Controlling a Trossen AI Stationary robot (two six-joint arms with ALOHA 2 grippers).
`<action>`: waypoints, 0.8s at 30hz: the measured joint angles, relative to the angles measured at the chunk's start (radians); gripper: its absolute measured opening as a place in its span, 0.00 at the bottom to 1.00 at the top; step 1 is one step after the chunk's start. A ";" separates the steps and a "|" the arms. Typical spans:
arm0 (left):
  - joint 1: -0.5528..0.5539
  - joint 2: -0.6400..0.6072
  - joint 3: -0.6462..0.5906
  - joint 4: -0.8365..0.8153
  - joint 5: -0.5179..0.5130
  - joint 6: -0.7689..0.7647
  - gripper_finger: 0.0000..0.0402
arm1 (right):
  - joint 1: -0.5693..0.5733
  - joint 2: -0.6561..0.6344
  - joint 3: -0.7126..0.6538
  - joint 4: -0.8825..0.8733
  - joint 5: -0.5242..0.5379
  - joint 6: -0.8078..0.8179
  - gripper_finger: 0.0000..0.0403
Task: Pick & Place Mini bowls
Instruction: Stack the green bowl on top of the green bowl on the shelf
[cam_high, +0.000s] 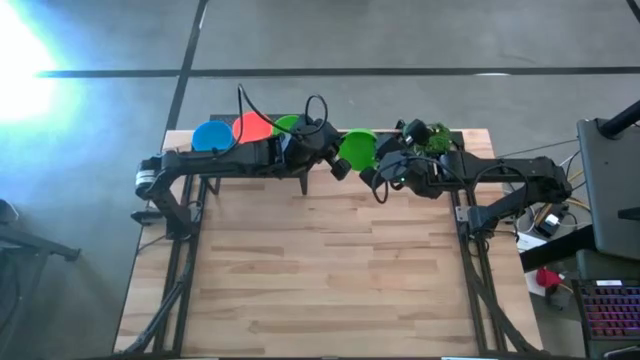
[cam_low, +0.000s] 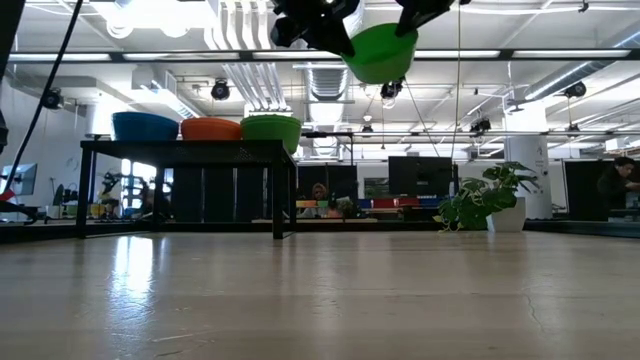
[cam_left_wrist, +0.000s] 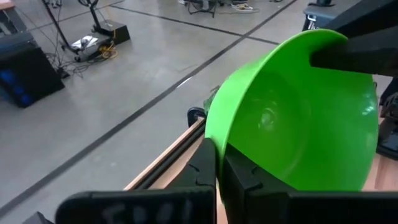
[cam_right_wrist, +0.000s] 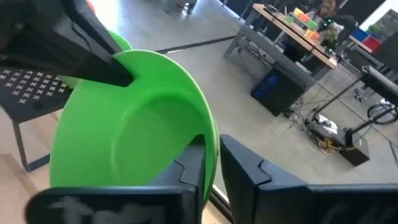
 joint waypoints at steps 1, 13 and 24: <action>0.000 0.000 0.000 -0.001 0.000 -0.006 0.00 | 0.002 0.000 0.000 0.001 -0.002 -0.009 0.13; 0.037 -0.001 0.006 -0.056 0.034 -0.070 0.00 | 0.058 -0.004 0.000 0.075 0.013 -0.104 0.38; 0.100 -0.002 0.007 -0.093 0.080 -0.113 0.00 | 0.077 -0.024 -0.001 0.084 0.008 -0.101 0.46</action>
